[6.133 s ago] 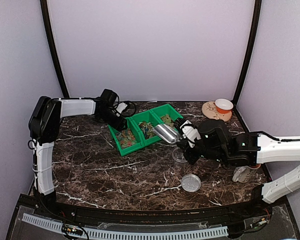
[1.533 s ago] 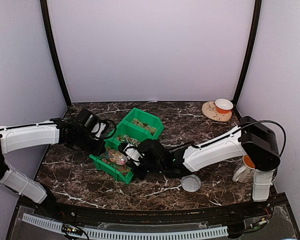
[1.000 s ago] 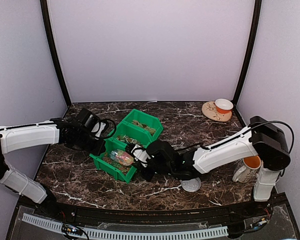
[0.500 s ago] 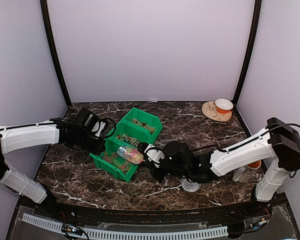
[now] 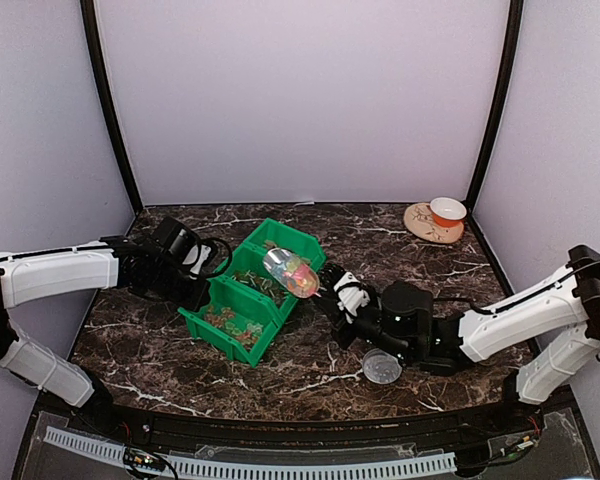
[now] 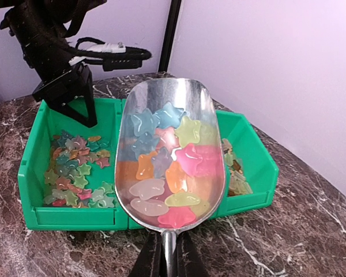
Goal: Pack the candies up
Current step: Place the fake candies in the packing bottle.
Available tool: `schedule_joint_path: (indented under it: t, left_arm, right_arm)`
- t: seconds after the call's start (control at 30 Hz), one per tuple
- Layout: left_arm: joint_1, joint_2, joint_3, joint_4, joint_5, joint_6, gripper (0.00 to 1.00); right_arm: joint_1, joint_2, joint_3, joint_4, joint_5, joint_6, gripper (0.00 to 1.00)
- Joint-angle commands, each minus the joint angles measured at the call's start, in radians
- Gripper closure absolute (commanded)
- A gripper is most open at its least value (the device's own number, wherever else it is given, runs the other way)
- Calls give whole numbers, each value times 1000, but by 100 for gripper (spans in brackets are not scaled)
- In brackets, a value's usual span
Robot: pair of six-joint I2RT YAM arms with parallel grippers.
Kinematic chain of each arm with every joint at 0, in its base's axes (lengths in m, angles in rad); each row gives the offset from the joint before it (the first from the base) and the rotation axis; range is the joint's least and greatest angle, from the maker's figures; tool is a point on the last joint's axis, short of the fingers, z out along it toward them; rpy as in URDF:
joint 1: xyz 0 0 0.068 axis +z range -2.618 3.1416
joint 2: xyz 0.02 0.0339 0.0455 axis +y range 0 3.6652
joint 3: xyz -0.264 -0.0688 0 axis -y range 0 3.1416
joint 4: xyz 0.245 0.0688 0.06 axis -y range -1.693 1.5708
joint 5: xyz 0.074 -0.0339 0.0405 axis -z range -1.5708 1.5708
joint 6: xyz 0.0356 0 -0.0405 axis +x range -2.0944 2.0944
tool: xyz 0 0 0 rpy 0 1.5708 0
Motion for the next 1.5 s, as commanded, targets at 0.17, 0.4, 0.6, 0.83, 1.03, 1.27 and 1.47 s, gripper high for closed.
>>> schedule_joint_path:
  t: [0.17, 0.4, 0.6, 0.83, 1.03, 1.27, 1.47]
  left_arm:
    - [-4, -83, 43, 137, 34, -7, 100]
    - [-3, -87, 39, 132, 27, -8, 100]
    - [-3, -88, 42, 134, 31, -7, 100]
    - [-3, -89, 43, 132, 36, -7, 100]
    - [-3, -92, 44, 132, 35, -7, 100]
    - [-3, -93, 44, 132, 34, -6, 100]
    - [-3, -95, 43, 132, 35, -5, 100]
  right_arm:
    - [-21, -166, -187, 271, 131, -57, 100]
    - [-24, -255, -184, 104, 217, -9, 100]
    - [-25, -428, -159, -254, 293, 152, 100]
    - [-8, -569, -110, -628, 336, 362, 100]
    - [20, -571, -57, -835, 364, 473, 100]
    - [43, -523, 14, -1043, 337, 584, 100]
    - [45, -478, 70, -1164, 270, 631, 100]
